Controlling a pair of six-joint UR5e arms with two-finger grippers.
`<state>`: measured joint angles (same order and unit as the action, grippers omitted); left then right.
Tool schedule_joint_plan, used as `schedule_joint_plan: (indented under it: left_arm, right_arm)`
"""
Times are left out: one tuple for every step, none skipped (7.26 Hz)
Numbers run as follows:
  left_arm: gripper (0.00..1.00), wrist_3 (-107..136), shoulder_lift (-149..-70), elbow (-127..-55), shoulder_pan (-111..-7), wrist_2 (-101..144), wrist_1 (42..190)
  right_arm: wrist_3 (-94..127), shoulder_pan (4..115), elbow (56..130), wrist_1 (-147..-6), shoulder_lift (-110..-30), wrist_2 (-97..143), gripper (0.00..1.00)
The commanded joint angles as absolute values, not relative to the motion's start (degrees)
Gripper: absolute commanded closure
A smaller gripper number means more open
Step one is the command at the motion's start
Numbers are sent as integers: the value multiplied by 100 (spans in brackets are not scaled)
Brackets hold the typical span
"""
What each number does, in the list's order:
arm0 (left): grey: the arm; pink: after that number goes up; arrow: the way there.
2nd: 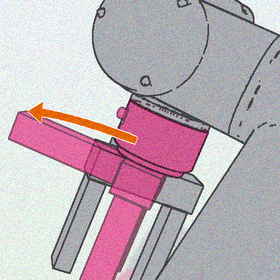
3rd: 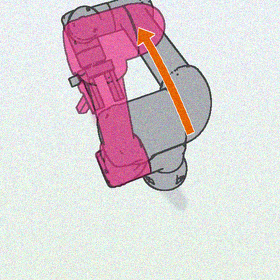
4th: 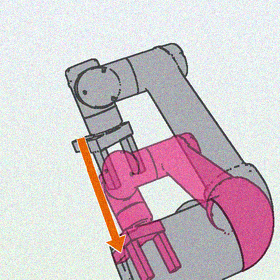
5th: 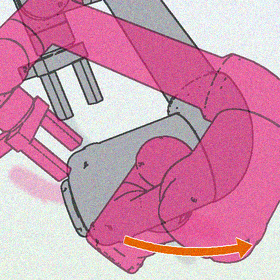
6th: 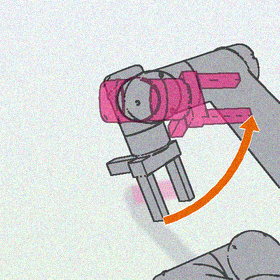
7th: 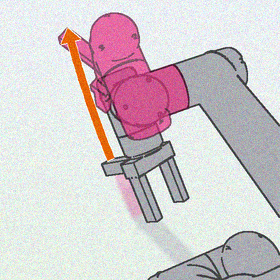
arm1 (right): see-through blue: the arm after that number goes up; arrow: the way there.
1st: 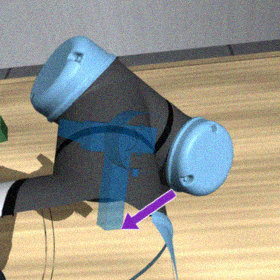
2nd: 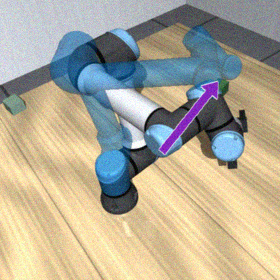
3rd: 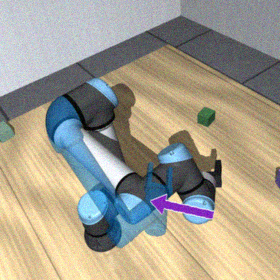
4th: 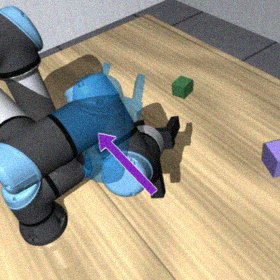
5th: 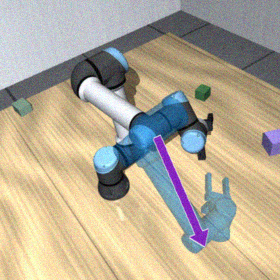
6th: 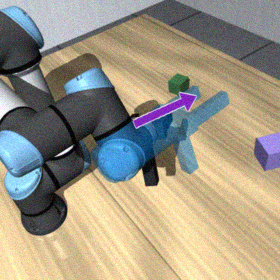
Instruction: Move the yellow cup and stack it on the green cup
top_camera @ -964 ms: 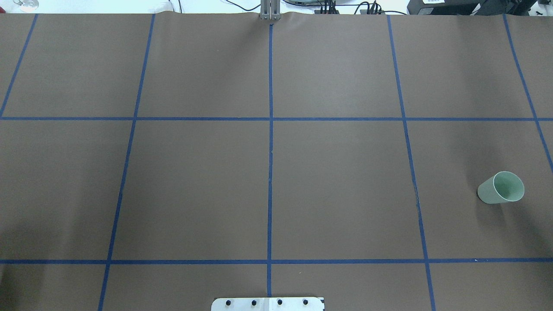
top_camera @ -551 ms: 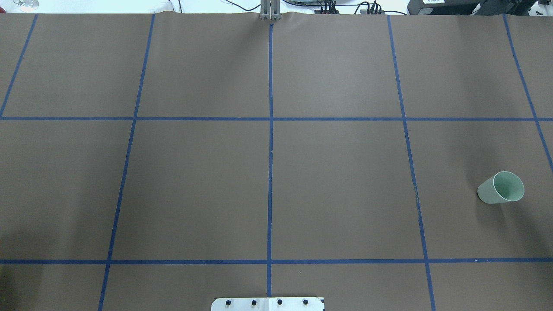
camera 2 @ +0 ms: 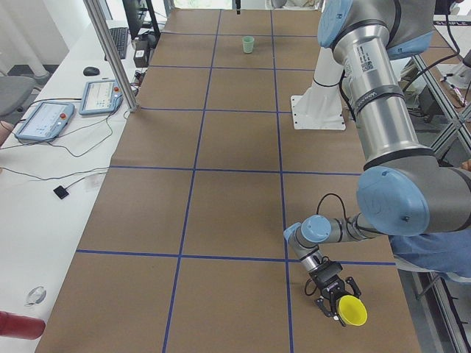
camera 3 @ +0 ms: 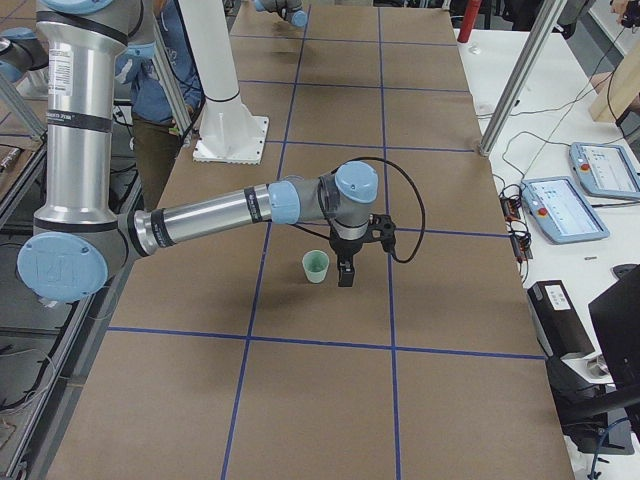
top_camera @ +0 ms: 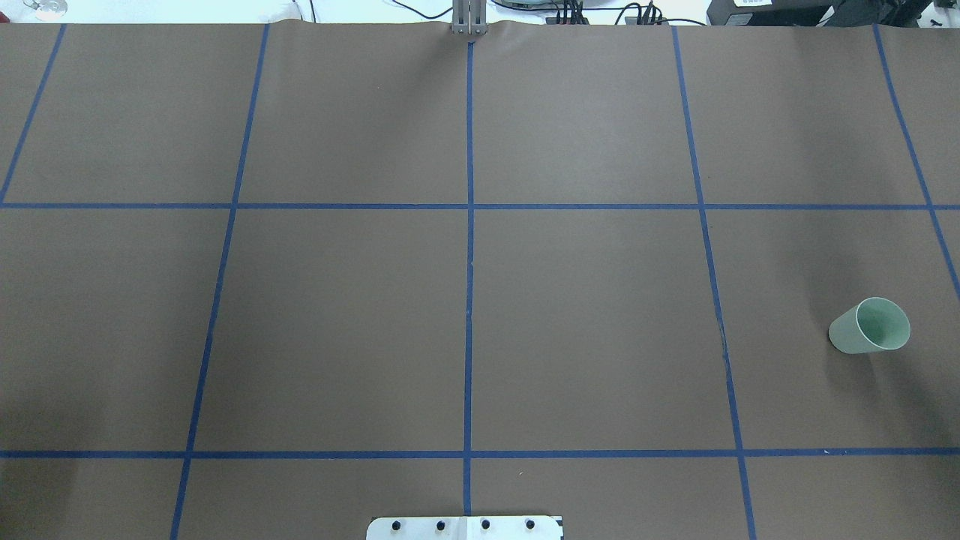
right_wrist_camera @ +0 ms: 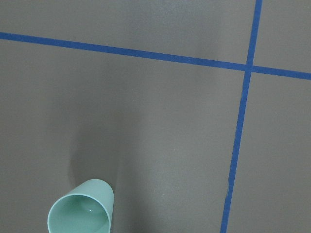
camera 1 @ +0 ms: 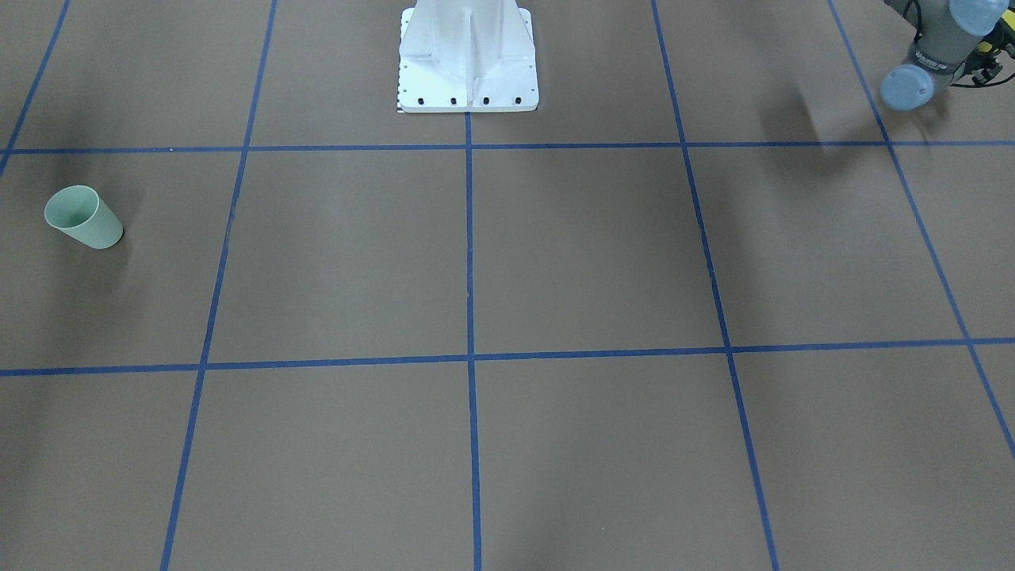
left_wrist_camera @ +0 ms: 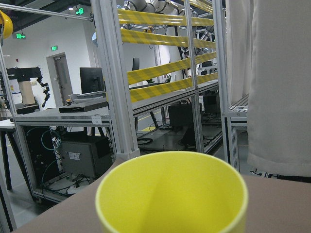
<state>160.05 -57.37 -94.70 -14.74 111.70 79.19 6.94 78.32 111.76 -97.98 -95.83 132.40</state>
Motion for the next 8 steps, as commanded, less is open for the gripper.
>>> schedule_joint_plan:
  left_arm:
    - [57, 15243, -5388, -10001, -1703, 9842, 7936]
    - [57, 14675, -5562, -10063, -2105, 9069, 7945]
    - [57, 14121, -6059, -10063, -2745, 8122, 7945]
    - [57, 13524, -6552, -10037, -3247, 7129, 8128]
    - [57, 12961, -7018, -10055, -3530, 6710, 8400]
    - [57, 12851, -7336, -10002, -3516, 6245, 8437]
    - [57, 12336, -7548, -9932, -3516, 5527, 8733]
    - [57, 11792, -7941, -9862, -3507, 4719, 9615]
  right_arm:
    - [703, 7831, 11188, -9748, -9563, 13306, 0]
    - [703, 7831, 11171, -9747, -9528, 13315, 0]
    - [694, 7831, 11162, -9747, -9519, 13463, 0]
    - [694, 7822, 11188, -9730, -9501, 13517, 0]
    - [694, 7822, 11197, -9590, -9475, 13587, 0]
    - [712, 7822, 11154, -9189, -9466, 13692, 0]
    - [947, 7814, 11127, -8967, -9457, 13702, 0]
    - [1097, 7805, 11083, -8634, -9405, 13720, 0]
